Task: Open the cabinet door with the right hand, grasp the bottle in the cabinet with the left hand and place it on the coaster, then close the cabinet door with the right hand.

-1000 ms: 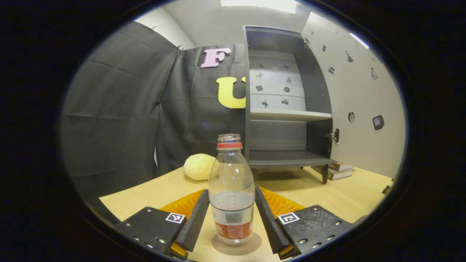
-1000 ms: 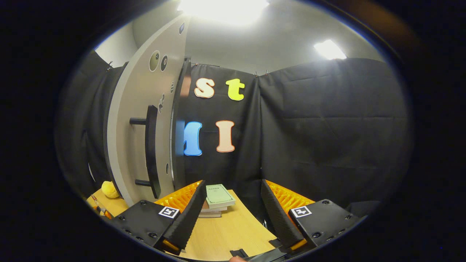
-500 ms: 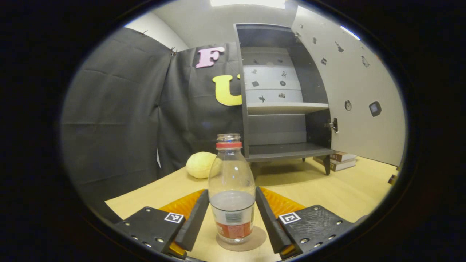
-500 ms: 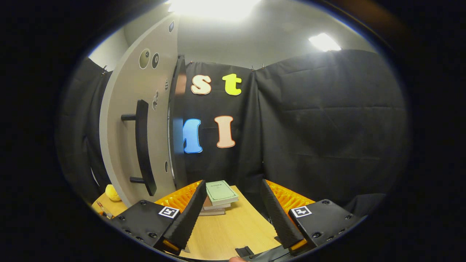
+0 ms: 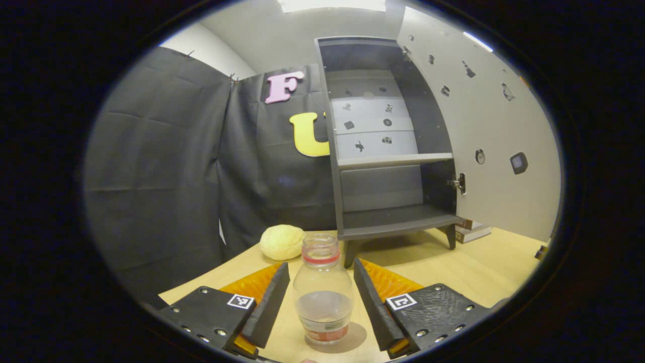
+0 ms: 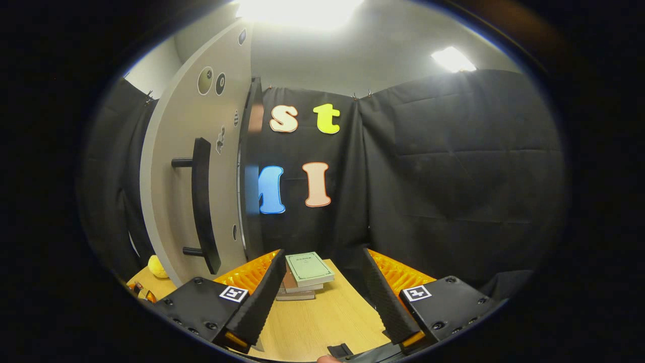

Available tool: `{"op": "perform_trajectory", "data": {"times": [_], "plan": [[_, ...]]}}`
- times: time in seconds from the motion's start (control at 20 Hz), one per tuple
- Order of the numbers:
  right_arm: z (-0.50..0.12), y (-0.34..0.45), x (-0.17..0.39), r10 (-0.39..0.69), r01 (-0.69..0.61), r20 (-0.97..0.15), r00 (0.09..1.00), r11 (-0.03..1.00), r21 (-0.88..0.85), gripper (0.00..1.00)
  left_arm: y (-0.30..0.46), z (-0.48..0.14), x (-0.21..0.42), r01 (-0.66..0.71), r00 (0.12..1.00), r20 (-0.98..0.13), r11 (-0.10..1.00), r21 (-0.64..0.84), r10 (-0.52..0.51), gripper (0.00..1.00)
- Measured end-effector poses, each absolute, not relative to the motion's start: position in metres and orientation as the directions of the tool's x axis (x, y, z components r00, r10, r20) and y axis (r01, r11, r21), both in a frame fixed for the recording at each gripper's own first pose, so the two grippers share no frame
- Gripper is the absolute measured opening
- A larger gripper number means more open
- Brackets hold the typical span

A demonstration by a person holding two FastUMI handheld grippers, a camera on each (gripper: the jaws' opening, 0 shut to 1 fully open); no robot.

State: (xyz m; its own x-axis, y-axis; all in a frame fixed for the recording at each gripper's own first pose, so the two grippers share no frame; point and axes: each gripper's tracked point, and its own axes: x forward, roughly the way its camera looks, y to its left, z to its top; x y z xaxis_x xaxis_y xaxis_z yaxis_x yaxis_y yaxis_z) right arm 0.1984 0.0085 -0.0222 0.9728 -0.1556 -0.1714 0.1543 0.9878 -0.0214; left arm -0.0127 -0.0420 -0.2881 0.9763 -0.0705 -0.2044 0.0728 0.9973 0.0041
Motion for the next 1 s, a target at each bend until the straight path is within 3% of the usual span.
{"op": "perform_trajectory", "data": {"times": [0.15, 0.2, 0.35, 0.4, 0.65, 0.75, 0.8, 0.85, 1.0], "plan": [[-0.024, 0.004, 0.201, -0.152, 0.154, -0.175, 0.973, 0.988, -0.002, 0.92, -0.041, -0.255, -0.010, 0.079, 0.982, -0.176, 0.996, 0.028, -0.073, 0.79], [-0.023, 0.001, 0.201, -0.152, 0.156, -0.174, 0.973, 0.988, 0.005, 0.95, -0.041, -0.243, -0.010, 0.077, 0.983, -0.169, 0.997, 0.031, -0.071, 0.77], [-0.018, -0.004, 0.206, -0.135, 0.145, -0.172, 0.976, 0.988, 0.048, 0.92, -0.042, -0.201, -0.010, 0.077, 0.986, -0.147, 0.997, 0.018, -0.073, 0.77], [-0.016, -0.006, 0.209, -0.129, 0.141, -0.169, 0.977, 0.988, 0.061, 0.95, -0.043, -0.188, -0.011, 0.078, 0.987, -0.145, 0.997, 0.012, -0.075, 0.77], [0.002, -0.009, 0.225, -0.079, 0.097, -0.157, 0.984, 0.989, 0.109, 0.95, -0.032, -0.120, -0.019, 0.057, 0.989, -0.137, 0.998, 0.004, -0.056, 0.80], [0.010, -0.006, 0.229, -0.063, 0.079, -0.145, 0.987, 0.991, 0.110, 0.92, -0.027, -0.099, -0.020, 0.049, 0.989, -0.139, 0.999, -0.006, -0.049, 0.77], [0.014, -0.002, 0.232, -0.053, 0.068, -0.139, 0.989, 0.992, 0.110, 0.95, -0.024, -0.092, -0.018, 0.044, 0.989, -0.139, 0.999, -0.010, -0.045, 0.77], [0.017, 0.002, 0.233, -0.042, 0.057, -0.135, 0.990, 0.992, 0.110, 0.92, -0.019, -0.084, -0.016, 0.039, 0.989, -0.143, 0.999, -0.014, -0.041, 0.77], [0.020, 0.014, 0.234, -0.016, 0.030, -0.128, 0.992, 0.994, 0.108, 0.95, -0.004, -0.070, -0.010, 0.021, 0.990, -0.141, 1.000, -0.021, -0.024, 0.78]]}}
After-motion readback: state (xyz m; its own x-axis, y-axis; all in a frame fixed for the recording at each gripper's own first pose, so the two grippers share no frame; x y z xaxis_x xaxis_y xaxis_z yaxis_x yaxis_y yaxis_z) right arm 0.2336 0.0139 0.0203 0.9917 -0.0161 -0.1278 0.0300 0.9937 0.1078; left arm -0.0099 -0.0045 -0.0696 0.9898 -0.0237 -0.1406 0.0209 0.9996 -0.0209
